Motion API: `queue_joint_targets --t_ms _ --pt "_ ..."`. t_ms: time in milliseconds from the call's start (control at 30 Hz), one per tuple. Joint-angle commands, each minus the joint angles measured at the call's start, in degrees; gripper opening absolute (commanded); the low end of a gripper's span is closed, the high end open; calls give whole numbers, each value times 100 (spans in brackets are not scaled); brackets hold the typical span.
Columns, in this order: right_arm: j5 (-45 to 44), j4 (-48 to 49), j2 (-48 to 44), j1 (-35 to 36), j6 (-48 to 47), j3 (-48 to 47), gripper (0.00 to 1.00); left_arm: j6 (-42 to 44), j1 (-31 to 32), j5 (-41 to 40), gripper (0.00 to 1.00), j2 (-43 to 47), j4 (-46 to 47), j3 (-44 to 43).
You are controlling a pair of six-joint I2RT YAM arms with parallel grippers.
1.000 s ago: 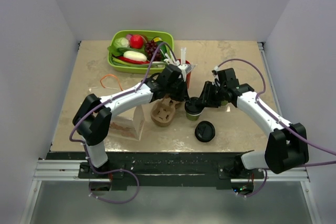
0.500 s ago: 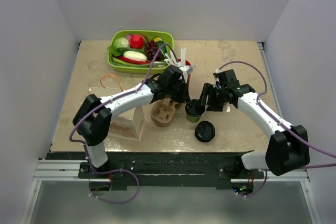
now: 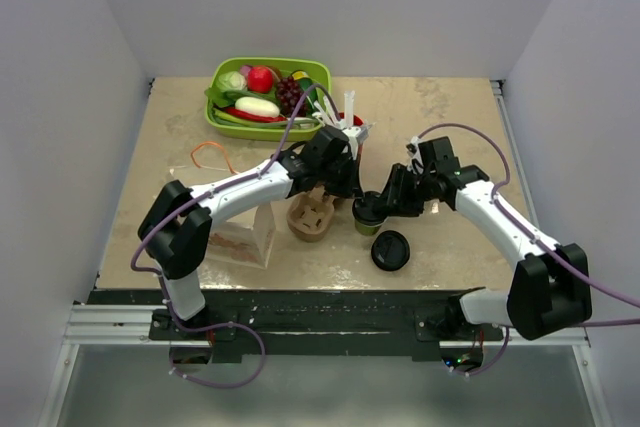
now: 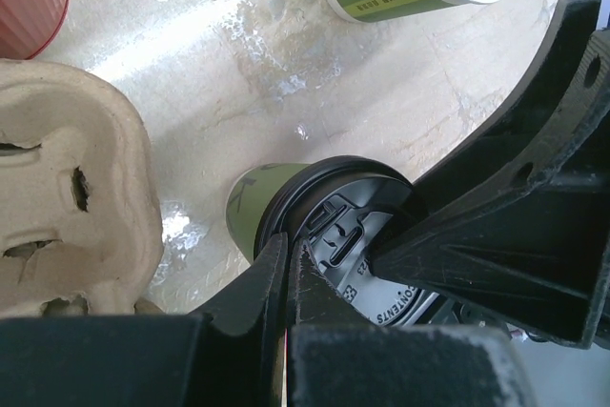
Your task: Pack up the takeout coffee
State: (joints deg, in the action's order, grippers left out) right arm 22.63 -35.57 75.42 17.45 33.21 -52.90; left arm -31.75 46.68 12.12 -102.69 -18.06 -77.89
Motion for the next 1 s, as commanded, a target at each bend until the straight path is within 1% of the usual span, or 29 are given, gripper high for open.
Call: queue_joint_targets --t_ms 0,33,67,133,167,200,300,333,367,400,467,533,733,767,800,900,967 --pt "408 313 -36 -58 308 464 30 63 87 -157 0 30 -285 124" --pt "452 453 -27 -110 352 535 28 55 96 -166 0 39 -285 142" --pt "496 716 -36 -119 483 596 24 55 96 -157 0 48 -268 151" --pt "523 937 -71 -154 563 755 18 55 105 -175 0 74 -268 195" --pt "488 1016 -123 -163 633 799 4 46 114 -166 0 74 -268 204" --pt "435 1008 -150 -181 651 851 0 37 114 -175 0 83 -268 230" --pt "216 579 -185 -216 450 677 0 37 122 -236 0 83 -277 265" --pt "137 456 -194 -216 397 624 1 28 122 -245 0 74 -294 274" --pt "93 298 -203 -216 344 580 4 20 122 -254 0 65 -294 283" --pt "92 262 -255 -233 335 536 13 19 122 -271 0 65 -285 292" --pt "276 192 -291 -251 318 483 22 -7 122 -385 0 65 -312 309" --pt "373 130 -352 -251 300 413 34 -33 122 -508 0 83 -303 344" --pt "496 -37 -536 -286 326 272 37 -130 122 -597 0 65 -312 379" --pt "557 -64 -554 -278 326 281 39 -156 122 -623 0 74 -303 388" --pt "636 -64 -546 -286 309 307 41 -174 122 -658 0 109 -303 397" --pt "1040 59 -449 -330 282 500 41 -244 122 -807 0 179 -320 441" --pt "1356 348 -388 -356 352 754 41 -279 122 -825 0 232 -268 528"
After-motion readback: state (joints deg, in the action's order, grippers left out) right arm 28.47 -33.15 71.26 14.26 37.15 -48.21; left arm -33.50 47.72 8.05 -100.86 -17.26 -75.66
